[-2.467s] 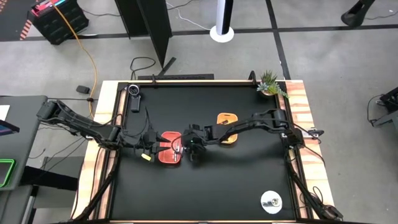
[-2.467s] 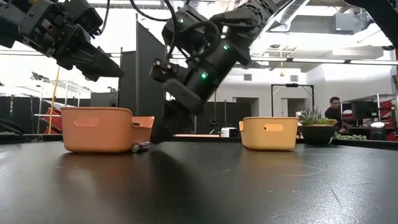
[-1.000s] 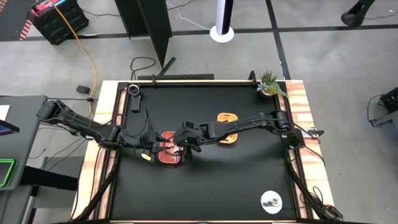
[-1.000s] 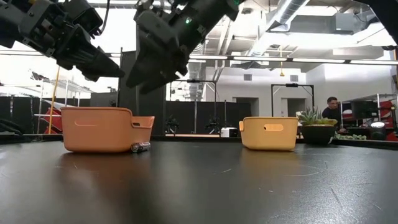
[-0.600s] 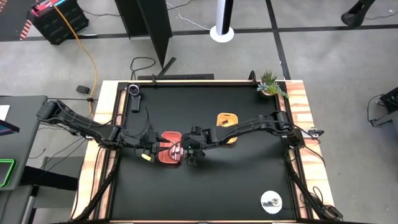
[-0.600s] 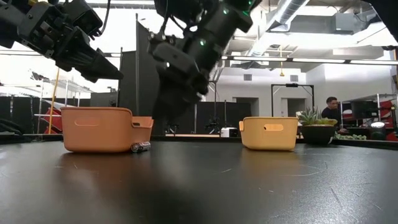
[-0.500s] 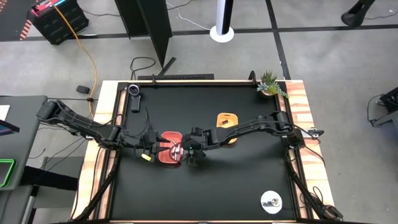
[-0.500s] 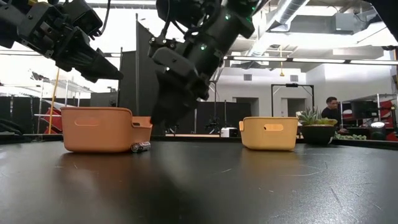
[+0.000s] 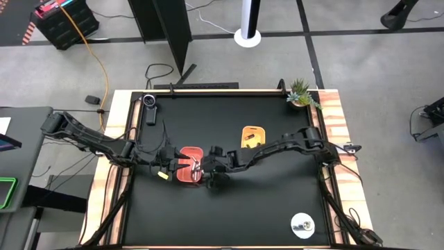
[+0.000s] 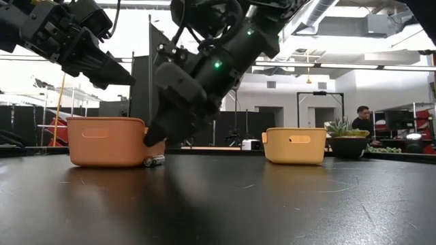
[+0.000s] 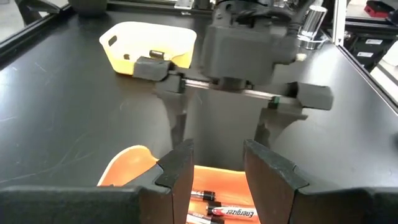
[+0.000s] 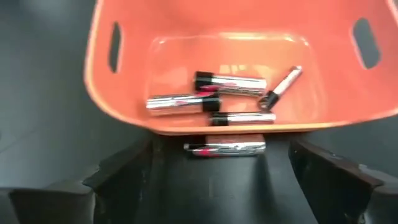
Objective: Sort batteries
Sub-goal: Put the big silver battery into the orange bin
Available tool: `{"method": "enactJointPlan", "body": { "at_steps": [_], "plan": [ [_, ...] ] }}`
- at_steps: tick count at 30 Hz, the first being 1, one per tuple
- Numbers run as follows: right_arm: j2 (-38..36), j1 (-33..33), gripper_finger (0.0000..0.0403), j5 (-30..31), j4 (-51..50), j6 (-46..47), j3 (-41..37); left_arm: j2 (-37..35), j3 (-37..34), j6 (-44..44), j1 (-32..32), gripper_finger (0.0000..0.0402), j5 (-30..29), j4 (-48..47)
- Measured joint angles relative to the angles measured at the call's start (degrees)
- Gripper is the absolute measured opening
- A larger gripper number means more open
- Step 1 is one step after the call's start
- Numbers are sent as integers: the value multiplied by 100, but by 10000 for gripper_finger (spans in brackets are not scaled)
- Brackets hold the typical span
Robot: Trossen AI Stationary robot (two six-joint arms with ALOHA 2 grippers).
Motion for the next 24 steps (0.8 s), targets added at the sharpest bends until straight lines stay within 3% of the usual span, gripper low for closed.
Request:
{"method": "enactJointPlan", "body": {
  "at_steps": [17, 24],
  "plan": [
    [367, -102, 399, -107, 427, -19, 0, 0, 0, 29, 2, 132, -1, -11],
    [437, -104, 366, -111, 421, -95, 7, 0, 0, 32, 2, 132, -1, -13]
  ]
}}
